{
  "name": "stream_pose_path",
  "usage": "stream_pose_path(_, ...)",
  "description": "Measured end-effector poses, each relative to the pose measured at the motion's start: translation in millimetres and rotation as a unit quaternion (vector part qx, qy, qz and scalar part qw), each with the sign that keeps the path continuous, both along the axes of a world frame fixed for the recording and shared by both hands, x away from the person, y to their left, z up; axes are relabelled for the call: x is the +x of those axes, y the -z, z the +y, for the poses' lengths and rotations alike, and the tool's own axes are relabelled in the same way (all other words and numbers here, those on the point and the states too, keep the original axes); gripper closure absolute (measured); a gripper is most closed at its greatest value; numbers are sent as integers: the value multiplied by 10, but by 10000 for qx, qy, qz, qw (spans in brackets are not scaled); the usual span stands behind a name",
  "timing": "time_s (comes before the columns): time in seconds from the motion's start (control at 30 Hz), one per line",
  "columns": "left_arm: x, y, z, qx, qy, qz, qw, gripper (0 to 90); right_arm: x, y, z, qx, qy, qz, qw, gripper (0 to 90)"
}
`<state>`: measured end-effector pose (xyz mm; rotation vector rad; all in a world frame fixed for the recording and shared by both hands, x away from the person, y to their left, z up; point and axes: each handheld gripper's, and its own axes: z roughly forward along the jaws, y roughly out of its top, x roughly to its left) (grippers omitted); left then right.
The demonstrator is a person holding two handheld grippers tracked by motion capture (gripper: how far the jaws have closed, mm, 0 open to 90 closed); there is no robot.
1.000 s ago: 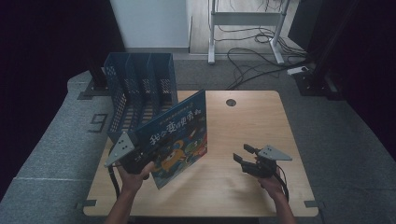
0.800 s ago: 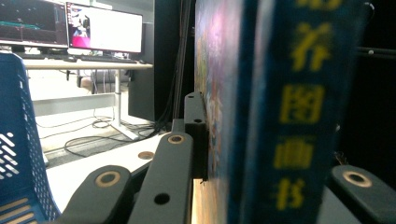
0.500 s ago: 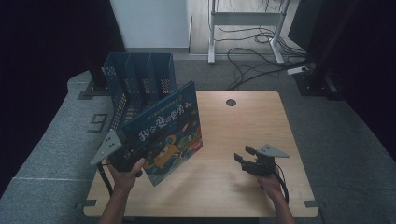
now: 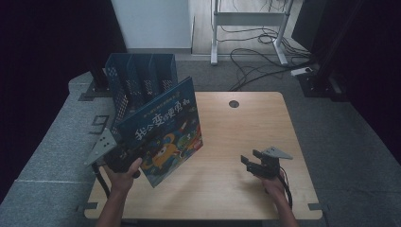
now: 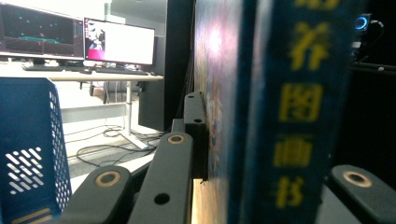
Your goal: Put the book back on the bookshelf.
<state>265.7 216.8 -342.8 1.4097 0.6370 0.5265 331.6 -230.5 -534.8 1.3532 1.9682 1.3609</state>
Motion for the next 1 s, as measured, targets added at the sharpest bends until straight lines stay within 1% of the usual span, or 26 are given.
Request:
stream_pose_path(0.07, 6, -21, 5, -60, -43, -17, 10000, 822, 11, 15, -28, -27, 13, 94, 10000, 337)
stream_pose_path(0.17, 18, -41, 18, -50, -51, -3, 10000, 822, 29, 36, -56, -23, 34, 180, 9998, 340)
stream_pose_path(0.47, 52, -35, 6, 0, -83, 30, 10000, 822, 65, 99, -100, -78, 108, 316, 9994, 339)
stream_pose_path(0.57, 55, -37, 18, -56, -143, 16, 9999, 822, 73, 114, -111, -62, 132, 356, 9993, 338)
stream_pose_path(0.73, 53, -67, 70, -117, -202, 2, 9997, 822, 81, 132, -120, -136, 120, 426, 9989, 336)
stream_pose_path(1.0, 77, -136, 205, -190, -438, -73, 9988, 823, 95, 163, -126, -178, 206, 494, 9984, 338)
